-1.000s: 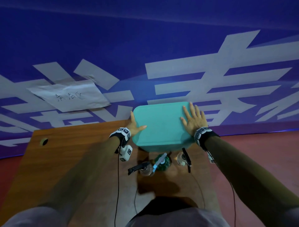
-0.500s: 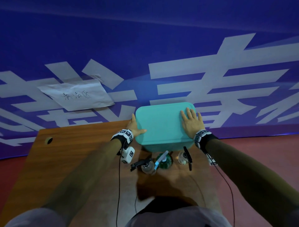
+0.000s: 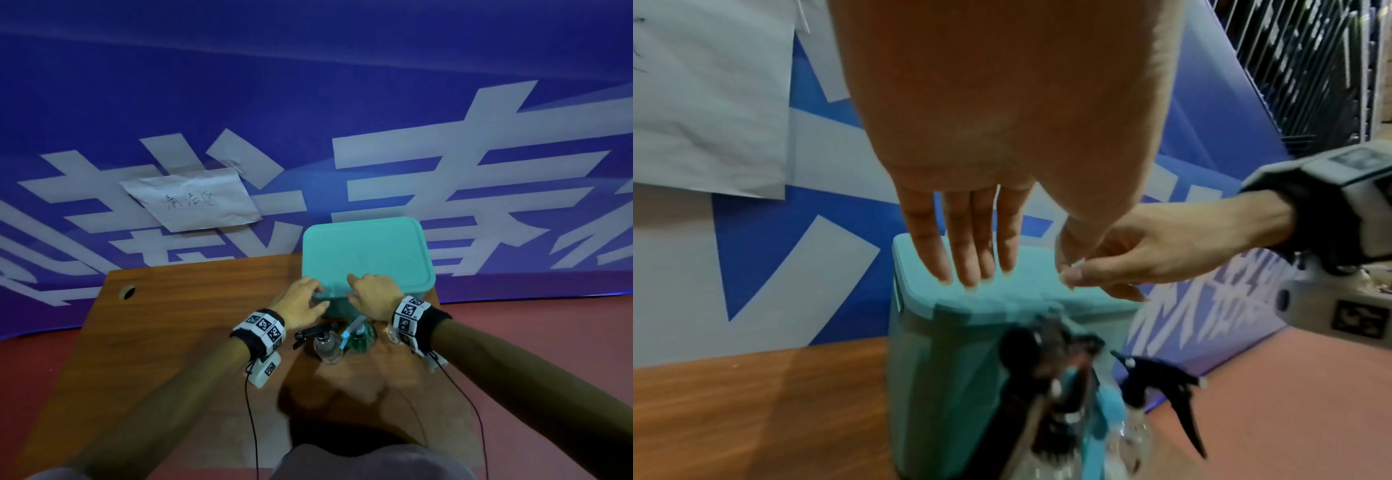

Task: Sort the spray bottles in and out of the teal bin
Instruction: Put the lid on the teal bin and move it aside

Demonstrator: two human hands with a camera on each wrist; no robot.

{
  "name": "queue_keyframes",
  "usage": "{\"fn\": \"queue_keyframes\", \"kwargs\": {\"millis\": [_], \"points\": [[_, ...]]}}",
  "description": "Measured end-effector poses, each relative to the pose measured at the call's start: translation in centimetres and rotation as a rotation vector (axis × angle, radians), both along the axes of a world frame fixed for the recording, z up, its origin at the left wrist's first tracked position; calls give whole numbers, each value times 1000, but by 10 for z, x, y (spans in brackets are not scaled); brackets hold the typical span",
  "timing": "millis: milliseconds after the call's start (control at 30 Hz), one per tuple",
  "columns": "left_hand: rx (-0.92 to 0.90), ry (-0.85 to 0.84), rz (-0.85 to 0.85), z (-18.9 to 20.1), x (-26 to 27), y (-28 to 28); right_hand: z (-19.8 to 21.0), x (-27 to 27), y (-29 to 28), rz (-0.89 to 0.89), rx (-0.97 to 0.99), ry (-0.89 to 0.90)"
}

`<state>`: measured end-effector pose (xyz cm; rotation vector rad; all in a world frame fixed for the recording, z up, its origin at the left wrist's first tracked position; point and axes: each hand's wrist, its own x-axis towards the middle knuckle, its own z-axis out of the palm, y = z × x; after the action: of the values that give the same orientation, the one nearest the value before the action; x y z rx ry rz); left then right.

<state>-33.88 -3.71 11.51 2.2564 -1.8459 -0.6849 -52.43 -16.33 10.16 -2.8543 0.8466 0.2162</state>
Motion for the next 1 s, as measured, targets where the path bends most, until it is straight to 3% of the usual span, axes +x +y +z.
{"fn": "queue_keyframes", "kwargs": {"millis": [133,267,533,767,1000], "points": [[196,-179,-105,-5,-14,25,-22,-4,21,-115,78,78],[256,-313,-183,-5,-26,30,-26,-1,33,-191,121,112],[284,-440,-229,-2,-43,23,-28,2,51,-111,242,355],[301,-463,-272,4,-51,16,-30,4,61,-49,-65,410],[285,-435,-207,3,-48,19,-27,11,63,20,-101,476]]}}
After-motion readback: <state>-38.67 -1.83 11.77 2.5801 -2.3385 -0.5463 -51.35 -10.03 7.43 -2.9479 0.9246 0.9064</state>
